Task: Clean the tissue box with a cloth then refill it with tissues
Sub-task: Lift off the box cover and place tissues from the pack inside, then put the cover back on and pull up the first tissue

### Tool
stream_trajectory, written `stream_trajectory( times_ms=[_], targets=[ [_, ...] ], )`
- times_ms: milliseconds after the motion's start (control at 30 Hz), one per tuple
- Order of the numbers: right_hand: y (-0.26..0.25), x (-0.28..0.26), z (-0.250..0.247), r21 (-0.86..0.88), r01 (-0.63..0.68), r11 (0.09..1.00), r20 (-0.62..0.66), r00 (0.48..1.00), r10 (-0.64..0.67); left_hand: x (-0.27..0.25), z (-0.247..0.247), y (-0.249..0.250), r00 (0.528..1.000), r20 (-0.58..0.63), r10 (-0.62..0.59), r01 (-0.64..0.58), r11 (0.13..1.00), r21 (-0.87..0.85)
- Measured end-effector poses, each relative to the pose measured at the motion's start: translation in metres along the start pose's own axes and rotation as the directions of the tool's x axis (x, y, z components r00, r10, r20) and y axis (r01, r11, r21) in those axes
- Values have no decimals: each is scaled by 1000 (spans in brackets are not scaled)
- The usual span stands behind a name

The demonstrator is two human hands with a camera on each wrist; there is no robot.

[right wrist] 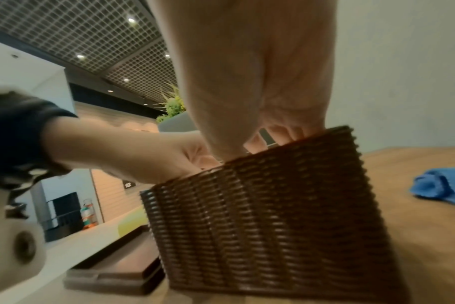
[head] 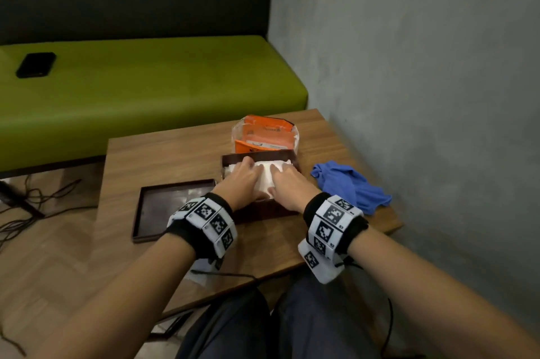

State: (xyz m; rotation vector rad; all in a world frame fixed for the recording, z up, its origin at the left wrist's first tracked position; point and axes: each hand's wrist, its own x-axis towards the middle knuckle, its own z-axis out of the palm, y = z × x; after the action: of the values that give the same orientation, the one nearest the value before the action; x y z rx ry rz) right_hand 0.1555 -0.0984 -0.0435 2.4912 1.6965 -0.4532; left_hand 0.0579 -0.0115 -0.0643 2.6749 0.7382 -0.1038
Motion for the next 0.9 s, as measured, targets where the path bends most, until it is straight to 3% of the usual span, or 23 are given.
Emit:
stream_trajectory(
  times_ms=[33,100,167,200,233,300,367,433,633,700,767,833,900],
  targets=[
    [-1,-1,-2,39,-11,999,35,999,9,-2,-3,-1,1000,-25,11,-13,997,-82],
    [1,-3,-7,131,6,991,-15,1000,-4,-15,-12,-8,964,-262,42,-106,966,-237],
    [0,-12,-10,160,114,981,-282,957,-65,-35,-15,-31,843,-537,-21,-128,962,-240],
    [-6,-20,-9,122,183,976,-407,906,-119,-47,-12,-45,803,-592,-72,-83,970,-230],
    [-15,-28,-7,66,247,967,-486,854,-185,-57,-7,-56,814,-571,-106,-28,975,-221],
    [-38,-40,4,-16,356,934,-520,795,-312,-77,11,-69,926,-366,-96,37,986,-166],
    [-58,-46,16,13,402,915,-450,820,-354,-90,31,-73,983,-176,-59,52,998,-44],
    [-70,-46,27,48,398,916,-436,833,-339,-97,41,-75,992,-111,-66,68,998,13],
    [-71,-43,35,101,423,900,-447,828,-339,-98,46,-76,997,-76,11,-4,996,85],
    [-67,-43,33,135,443,886,-440,828,-347,-98,34,-72,995,-97,-9,18,996,92],
    [-61,-44,27,190,446,875,-473,822,-316,-98,9,-70,977,-193,-91,82,995,-49],
    [-56,-45,20,302,427,853,-525,821,-225,-99,-27,-67,907,-375,-194,82,952,-294],
    [-53,-45,10,428,415,803,-534,833,-146,-101,-59,-61,798,-528,-289,-7,873,-488]
  ],
)
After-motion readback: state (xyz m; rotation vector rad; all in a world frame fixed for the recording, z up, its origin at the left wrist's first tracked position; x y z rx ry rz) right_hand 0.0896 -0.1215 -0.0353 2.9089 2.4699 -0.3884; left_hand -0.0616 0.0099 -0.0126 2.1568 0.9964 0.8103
